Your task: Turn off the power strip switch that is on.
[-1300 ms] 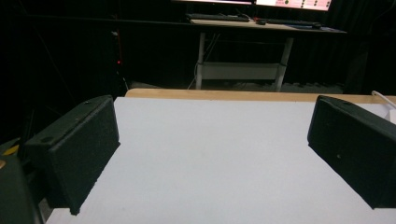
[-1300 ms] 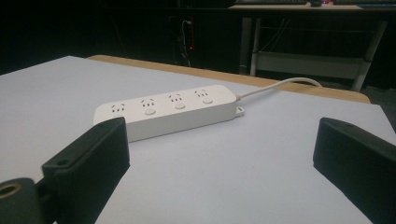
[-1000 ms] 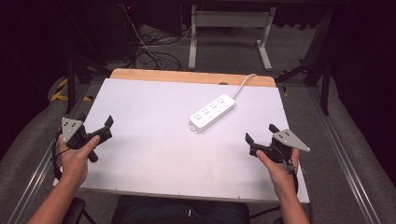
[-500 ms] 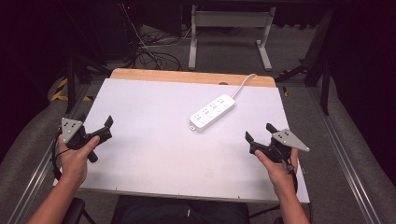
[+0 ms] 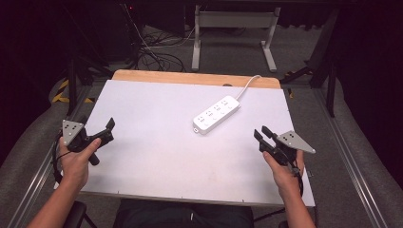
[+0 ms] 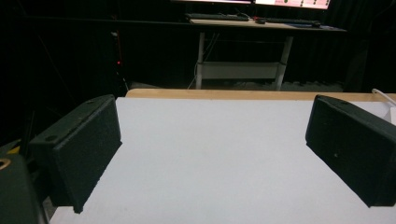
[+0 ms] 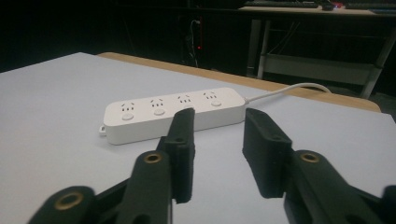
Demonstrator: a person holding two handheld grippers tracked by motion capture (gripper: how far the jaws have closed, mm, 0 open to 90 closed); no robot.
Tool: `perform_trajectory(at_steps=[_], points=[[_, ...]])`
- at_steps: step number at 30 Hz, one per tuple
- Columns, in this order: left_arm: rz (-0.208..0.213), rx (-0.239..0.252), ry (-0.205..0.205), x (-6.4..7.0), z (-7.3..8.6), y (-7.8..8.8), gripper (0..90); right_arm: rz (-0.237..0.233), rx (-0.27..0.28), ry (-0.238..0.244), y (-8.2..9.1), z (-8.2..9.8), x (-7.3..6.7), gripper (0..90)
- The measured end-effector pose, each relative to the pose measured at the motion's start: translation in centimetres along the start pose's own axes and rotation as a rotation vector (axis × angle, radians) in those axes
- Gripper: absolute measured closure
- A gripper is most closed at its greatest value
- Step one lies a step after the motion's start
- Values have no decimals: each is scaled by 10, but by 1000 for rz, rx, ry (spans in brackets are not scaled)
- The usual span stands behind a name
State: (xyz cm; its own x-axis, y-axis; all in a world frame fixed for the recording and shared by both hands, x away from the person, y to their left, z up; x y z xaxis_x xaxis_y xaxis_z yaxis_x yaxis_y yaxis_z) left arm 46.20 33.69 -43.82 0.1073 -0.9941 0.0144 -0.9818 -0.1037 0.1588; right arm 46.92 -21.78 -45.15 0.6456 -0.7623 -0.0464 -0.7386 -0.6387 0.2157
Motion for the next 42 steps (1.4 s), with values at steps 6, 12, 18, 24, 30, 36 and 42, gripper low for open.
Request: perform_trajectory(at_steps=[6, 12, 18, 24, 30, 36, 42], points=[[2, 1, -2, 0, 0, 0, 40, 0, 3, 14, 3, -5, -1, 868], [3, -3, 13, -1, 0, 0, 41, -30, -28, 9, 1, -15, -1, 900], [1, -3, 10, -1, 1, 0, 43, -67, -99, -26, -8, -38, -5, 900], [-5, -2, 7, -2, 1, 0, 44, -81, -118, -41, -21, -55, -8, 900], [-10, -3, 1, -3, 1, 0, 46, -97, -136, -47, -50, -74, -5, 900], [-15, -1, -4, -3, 2, 1, 47, -106, -164, -51, -75, -81, -4, 900], [-12, 7, -9, -4, 2, 3, 46, -102, -175, -36, -97, -94, 5, 900]])
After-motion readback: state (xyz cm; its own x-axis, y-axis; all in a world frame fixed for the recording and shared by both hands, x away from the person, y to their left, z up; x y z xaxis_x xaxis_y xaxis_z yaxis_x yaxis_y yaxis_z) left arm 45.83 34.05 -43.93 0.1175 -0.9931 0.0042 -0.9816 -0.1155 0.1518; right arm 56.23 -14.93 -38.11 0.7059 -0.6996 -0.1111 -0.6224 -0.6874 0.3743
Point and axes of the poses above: each handheld gripper's, and its own axes: y roughly backward along the jaws, z roughly out of its underside, x roughly to its right, the point moved 2 cm from there along -y, roughly forward along the jaws, and after that the axes turned 14 degrees about -z, right-handed, at the moved point
